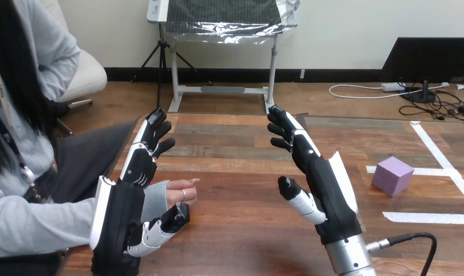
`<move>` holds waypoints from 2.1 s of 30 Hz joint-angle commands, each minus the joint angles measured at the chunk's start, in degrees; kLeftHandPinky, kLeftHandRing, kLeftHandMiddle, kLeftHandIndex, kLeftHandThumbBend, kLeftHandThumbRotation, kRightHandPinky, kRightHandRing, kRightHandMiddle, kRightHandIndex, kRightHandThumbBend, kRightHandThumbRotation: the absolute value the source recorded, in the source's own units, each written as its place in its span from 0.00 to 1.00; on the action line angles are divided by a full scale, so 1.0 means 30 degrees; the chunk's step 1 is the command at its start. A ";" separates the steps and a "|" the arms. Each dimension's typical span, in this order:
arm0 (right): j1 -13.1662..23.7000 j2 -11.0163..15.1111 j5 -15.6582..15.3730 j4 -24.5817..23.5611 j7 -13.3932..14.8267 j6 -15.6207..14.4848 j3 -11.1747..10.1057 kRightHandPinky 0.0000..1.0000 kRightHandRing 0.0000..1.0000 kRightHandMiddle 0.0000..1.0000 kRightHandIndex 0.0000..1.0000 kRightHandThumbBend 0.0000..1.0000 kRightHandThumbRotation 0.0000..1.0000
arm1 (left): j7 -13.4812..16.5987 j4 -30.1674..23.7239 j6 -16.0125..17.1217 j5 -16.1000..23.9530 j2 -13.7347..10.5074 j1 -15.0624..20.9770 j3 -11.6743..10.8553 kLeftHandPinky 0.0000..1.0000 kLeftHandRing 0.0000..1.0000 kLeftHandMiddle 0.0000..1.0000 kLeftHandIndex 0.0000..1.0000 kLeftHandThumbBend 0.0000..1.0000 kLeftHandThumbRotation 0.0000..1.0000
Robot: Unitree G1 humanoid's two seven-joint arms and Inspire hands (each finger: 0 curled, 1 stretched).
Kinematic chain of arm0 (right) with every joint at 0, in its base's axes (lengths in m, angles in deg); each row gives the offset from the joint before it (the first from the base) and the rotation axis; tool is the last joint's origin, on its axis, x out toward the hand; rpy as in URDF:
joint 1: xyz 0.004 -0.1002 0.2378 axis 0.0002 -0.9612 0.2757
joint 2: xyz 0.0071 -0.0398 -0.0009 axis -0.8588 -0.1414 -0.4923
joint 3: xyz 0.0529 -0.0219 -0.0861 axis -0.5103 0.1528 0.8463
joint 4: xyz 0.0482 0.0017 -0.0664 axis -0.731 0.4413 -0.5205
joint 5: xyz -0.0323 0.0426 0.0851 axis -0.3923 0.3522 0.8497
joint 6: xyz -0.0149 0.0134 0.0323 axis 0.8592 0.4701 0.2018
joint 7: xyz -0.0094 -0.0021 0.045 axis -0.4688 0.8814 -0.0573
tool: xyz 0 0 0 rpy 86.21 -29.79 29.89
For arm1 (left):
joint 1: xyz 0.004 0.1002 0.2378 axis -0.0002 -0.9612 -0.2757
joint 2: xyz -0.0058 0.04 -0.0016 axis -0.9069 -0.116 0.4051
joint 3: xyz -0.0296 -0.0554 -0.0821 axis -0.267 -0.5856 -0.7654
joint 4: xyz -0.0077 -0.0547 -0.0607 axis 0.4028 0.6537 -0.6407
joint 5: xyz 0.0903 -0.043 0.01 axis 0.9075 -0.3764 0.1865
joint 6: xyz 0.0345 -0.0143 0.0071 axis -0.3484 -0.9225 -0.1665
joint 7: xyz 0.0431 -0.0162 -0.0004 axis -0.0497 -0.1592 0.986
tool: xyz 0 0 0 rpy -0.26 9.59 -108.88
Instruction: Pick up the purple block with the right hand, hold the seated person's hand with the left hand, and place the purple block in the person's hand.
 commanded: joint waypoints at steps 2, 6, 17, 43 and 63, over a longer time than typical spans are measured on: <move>0.0968 0.0182 0.0044 -0.0977 0.0135 0.0227 -0.0354 0.84 0.89 0.92 0.92 1.00 0.96 | 0.0062 -0.0796 0.0036 -0.0192 0.0000 0.0960 -0.0160 0.85 0.92 0.95 0.93 1.00 0.79; 0.1009 0.0174 0.0093 -0.0921 0.0100 0.0227 -0.0361 0.84 0.89 0.92 0.92 1.00 0.96 | 0.0128 -0.0791 0.0033 -0.0114 0.0016 0.0962 -0.0233 0.85 0.92 0.95 0.93 1.00 0.79; 0.1032 0.0223 0.0124 -0.0938 0.0007 0.0112 -0.0342 0.84 0.89 0.92 0.92 1.00 0.95 | 0.0072 -0.0732 0.0012 -0.0215 -0.0074 0.0996 -0.0200 0.84 0.92 0.94 0.93 1.00 0.79; 0.1182 0.0317 -0.0102 -0.0956 0.0515 0.0110 -0.0466 0.83 0.89 0.92 0.92 1.00 0.95 | -0.0316 -0.0831 -0.0259 -0.0937 -0.0064 0.0918 0.0000 0.81 0.90 0.93 0.91 1.00 0.76; 0.2180 0.2126 -0.2324 -0.1536 0.2813 -0.0928 -0.0695 0.82 0.90 0.93 0.93 1.00 0.97 | -0.0346 -0.0769 -0.0224 -0.1067 0.0004 0.0905 -0.0125 0.80 0.88 0.92 0.91 1.00 0.78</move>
